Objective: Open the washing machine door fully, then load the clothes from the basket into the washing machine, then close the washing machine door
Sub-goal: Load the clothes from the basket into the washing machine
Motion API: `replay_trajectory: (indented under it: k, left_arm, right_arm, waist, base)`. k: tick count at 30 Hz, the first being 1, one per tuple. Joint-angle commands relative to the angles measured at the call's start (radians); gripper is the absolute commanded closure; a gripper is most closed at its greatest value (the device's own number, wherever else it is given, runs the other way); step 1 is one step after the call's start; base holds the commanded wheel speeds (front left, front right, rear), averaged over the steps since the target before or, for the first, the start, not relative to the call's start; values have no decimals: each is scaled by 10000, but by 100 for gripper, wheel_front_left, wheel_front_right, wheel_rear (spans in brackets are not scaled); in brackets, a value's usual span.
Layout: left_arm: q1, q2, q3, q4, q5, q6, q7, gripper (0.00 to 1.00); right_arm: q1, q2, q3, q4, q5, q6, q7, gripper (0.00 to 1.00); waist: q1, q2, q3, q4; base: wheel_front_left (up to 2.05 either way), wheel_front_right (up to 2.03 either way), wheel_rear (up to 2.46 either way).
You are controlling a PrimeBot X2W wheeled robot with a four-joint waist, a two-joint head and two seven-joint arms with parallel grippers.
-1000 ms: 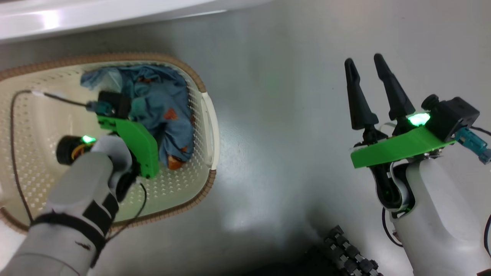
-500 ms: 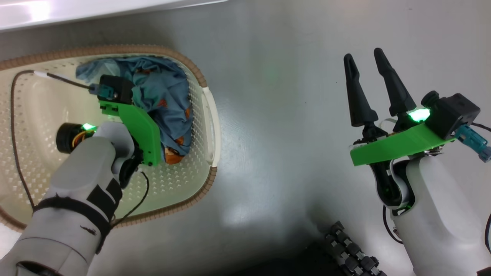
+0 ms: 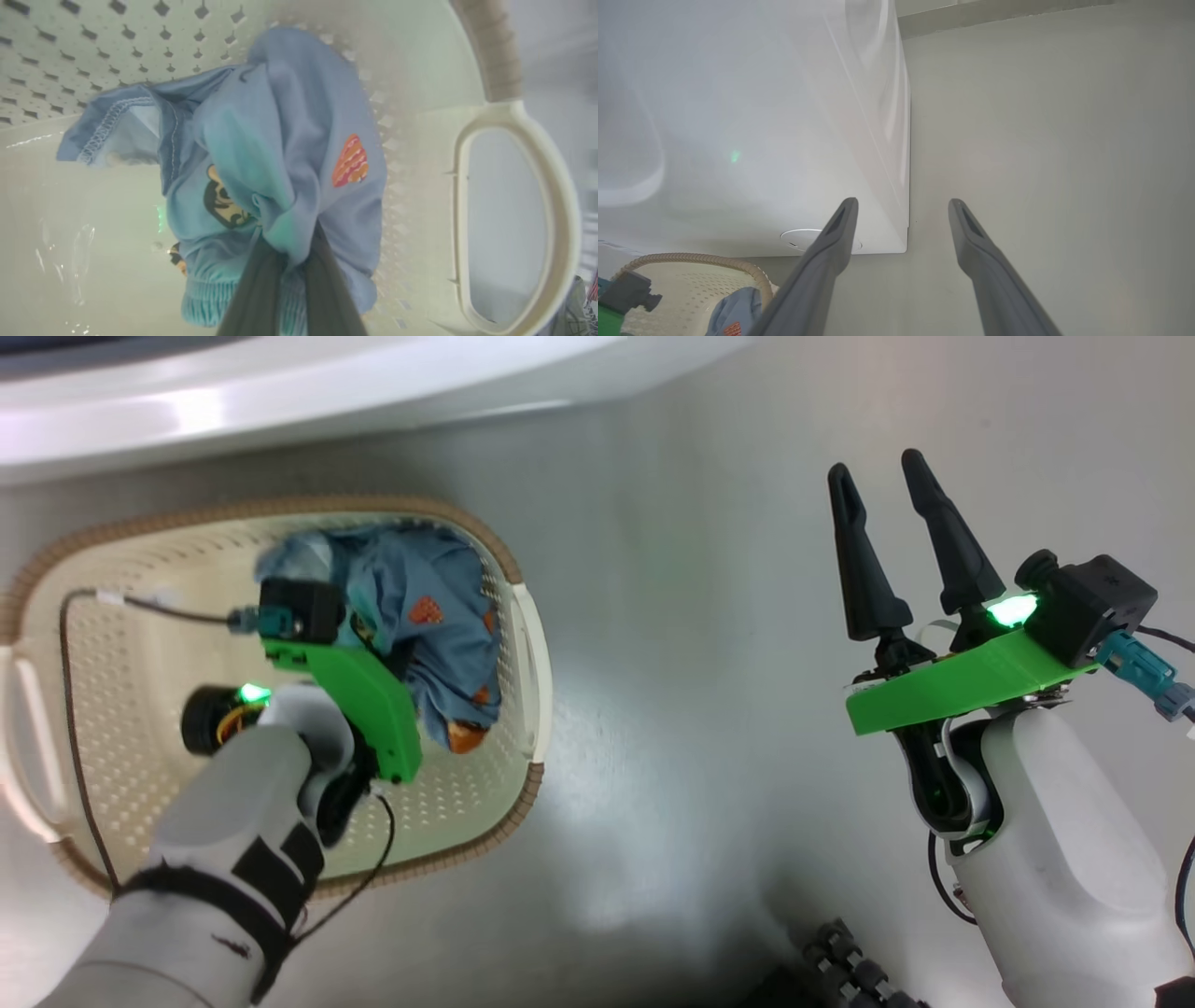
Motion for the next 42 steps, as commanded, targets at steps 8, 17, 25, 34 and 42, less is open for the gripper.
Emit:
replay_trajectory:
  k: [8,17,25,34,42]
  left_arm:
    - [1279,435,-309,-882,-864,4,-890,100]
    - [2246,732,-664,-1580,-1496,4,-1860,100]
    - [2879,874,-753,-2004,-1900,4,-2491,100]
    - [3645,1168,184,-2939,-1508,13,-2750,100]
    - [5012,1616,2114,-5048,-207,698,-2755,100]
  right_arm:
    - [486,-146,236,127,191,44,-78,0]
    - [995,-399,186,339,384,44,-78,0]
    - [1478,-625,211,573,543,44,-78,0]
    - [2156,-902,274,822,733,44,-78,0]
    - [2745,-1126,251,906,887,44,-78,0]
  waist:
    - [0,0,-1808,364]
    - [0,0,-3377,633]
    - [0,0,-4680,963]
    - [0,0,-6103,1347]
    - [0,0,-7076,1612]
  base:
    - [0,0,0]
    - [0,0,0]
    - [0,0,0]
    - [0,0,0]
    - [0,0,0]
